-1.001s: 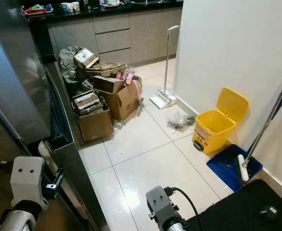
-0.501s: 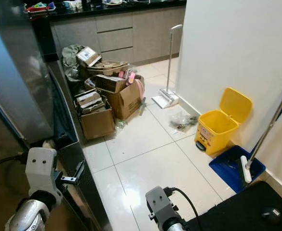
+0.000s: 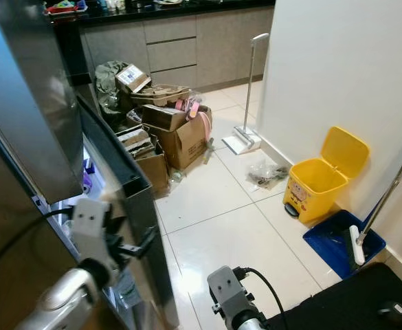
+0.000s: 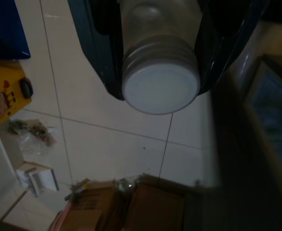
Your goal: Restocking fridge
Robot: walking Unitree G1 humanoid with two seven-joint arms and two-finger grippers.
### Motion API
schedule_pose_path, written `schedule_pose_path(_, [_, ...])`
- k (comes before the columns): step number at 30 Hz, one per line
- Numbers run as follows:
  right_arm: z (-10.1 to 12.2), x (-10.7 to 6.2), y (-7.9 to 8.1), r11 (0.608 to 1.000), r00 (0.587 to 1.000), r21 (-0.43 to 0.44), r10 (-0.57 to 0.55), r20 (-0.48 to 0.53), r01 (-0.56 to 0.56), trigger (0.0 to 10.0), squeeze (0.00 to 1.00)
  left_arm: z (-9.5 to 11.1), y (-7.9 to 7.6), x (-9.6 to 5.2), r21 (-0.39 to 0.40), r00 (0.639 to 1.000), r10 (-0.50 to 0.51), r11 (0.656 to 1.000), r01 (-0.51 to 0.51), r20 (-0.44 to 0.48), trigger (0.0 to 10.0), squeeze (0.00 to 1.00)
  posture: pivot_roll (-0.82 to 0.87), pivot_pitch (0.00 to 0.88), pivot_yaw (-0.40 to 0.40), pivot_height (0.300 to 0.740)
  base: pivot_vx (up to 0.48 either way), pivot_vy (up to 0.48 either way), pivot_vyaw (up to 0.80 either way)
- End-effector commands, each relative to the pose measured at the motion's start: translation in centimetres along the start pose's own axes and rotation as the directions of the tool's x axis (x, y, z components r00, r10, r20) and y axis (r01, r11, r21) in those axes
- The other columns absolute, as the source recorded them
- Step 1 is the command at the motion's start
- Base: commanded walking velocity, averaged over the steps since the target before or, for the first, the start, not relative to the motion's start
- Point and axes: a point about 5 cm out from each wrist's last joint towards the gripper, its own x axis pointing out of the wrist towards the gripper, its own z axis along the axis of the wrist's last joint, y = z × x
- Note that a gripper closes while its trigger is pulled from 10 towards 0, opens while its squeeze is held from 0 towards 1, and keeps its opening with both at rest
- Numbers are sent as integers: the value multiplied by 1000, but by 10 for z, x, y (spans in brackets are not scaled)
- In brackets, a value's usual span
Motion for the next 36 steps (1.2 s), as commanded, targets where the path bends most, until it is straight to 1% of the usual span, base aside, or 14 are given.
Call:
schedule_pose_path(1, [7, 4, 0, 1000, 1000, -1, 1, 27, -1, 10000, 0, 0, -18, 16, -3, 999, -46, 999, 46, 15, 10000, 0, -69, 38, 17, 740, 0, 0, 0])
schedule_pose_path(2, [9, 6, -2, 1000, 999, -1, -5, 33, 5, 10000, 0, 5, -29, 30, 9, 998, -56, 998, 56, 31, 10000, 0, -80, 35, 17, 740, 0, 0, 0])
schedule_pose_path(3, [9, 6, -2, 1000, 999, -1, -5, 33, 5, 10000, 0, 5, -29, 30, 9, 998, -56, 998, 56, 31, 10000, 0, -80, 35, 17, 740, 0, 0, 0])
schedule_pose_path(5, [10, 7, -4, 1000, 999, -2, -11, 36, 12, 10000, 0, 9, -39, 39, 16, 996, -79, 997, 79, 42, 10000, 0, -83, 35, 19, 740, 0, 0, 0])
schedule_pose_path(7, [9, 6, -4, 1000, 999, -3, -14, 35, 15, 10000, 0, 15, -44, 44, 18, 993, -100, 995, 99, 65, 10000, 0, -88, 37, 21, 740, 0, 0, 0])
schedule_pose_path(10, [7, 4, -5, 1000, 999, -4, -17, 32, 17, 10000, 0, 20, -44, 44, 3, 989, -117, 993, 118, 87, 10000, 0, -91, 41, 22, 740, 0, 0, 0])
schedule_pose_path(13, [4, 1, -4, 1000, 999, -3, -22, 24, 22, 10000, 0, 20, -27, 33, 3, 985, -155, 988, 155, 81, 10000, 0, -88, 44, 25, 740, 0, 0, 0])
schedule_pose_path(16, [3, 0, -3, 1000, 1000, 0, -22, 22, 22, 10000, 0, 16, -8, 25, 45, 989, -133, 990, 130, 66, 10000, 0, -83, 46, 27, 740, 0, 0, 0])
schedule_pose_path(19, [4, 1, -2, 1000, 999, 2, -23, 22, 23, 10000, 0, 5, 9, 13, 171, 997, -75, 983, 69, 29, 10000, 0, -80, 47, 28, 740, 0, 0, 0])
schedule_pose_path(20, [4, 1, -2, 1000, 999, 2, -23, 22, 23, 10000, 0, 5, 9, 13, 171, 997, -75, 983, 69, 29, 10000, 0, -80, 47, 28, 740, 0, 0, 0])
schedule_pose_path(23, [6, 3, -2, 999, 999, 8, -31, 30, 31, 10000, 0, -8, 19, 1, 246, 999, -35, 969, 36, -8, 10000, 0, -76, 45, 35, 740, 0, 0, 0])
schedule_pose_path(31, [17, 7, -8, 998, 995, 23, -65, 80, 63, 10000, 0, -32, 30, -19, 283, 996, 20, 959, 7, -91, 10000, 0, -75, 44, 31, 740, 0, 0, 0])
schedule_pose_path(35, [27, 12, -19, 994, 987, 30, -104, 120, 101, 10000, 0, -43, 39, -30, 299, 990, 79, 953, -40, -119, 10000, 0, -76, 43, 29, 740, 0, 0, 0])
schedule_pose_path(36, [36, 16, -31, 990, 978, 32, -140, 151, 137, 10000, 0, -50, 42, -39, 316, 986, 85, 948, -35, -147, 10000, 0, -76, 41, 28, 740, 0, 0, 0])
